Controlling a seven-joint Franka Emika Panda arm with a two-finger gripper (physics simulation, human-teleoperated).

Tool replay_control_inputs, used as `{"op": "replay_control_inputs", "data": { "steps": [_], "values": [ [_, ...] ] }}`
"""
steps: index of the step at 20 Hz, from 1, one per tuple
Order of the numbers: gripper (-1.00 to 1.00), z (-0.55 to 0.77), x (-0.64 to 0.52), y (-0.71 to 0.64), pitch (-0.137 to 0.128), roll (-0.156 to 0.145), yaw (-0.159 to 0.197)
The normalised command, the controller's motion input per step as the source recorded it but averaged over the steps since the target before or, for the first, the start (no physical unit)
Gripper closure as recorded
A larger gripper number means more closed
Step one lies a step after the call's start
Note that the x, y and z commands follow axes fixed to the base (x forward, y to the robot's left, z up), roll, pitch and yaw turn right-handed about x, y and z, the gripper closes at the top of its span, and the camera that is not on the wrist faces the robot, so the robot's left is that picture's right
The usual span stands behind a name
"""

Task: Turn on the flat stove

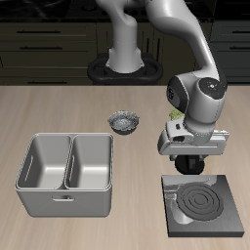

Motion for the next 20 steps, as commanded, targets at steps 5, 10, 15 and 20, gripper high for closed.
{"op": "replay_control_inputs", "data": {
  "steps": [5,10,15,20],
  "values": [
    [-1.0,-0.16,-0.05,-0.27,0.027,-0.041,-0.001],
    [-1.0,0.1,-0.08,-0.39,-0.009,-0.037,-0.027],
    [-1.0,0.13,-0.05,-0.27,-0.021,-0.039,0.006],
    [1.0,0.11,-0.01,-0.31,-0.022,-0.035,0.014]
  ]
}}
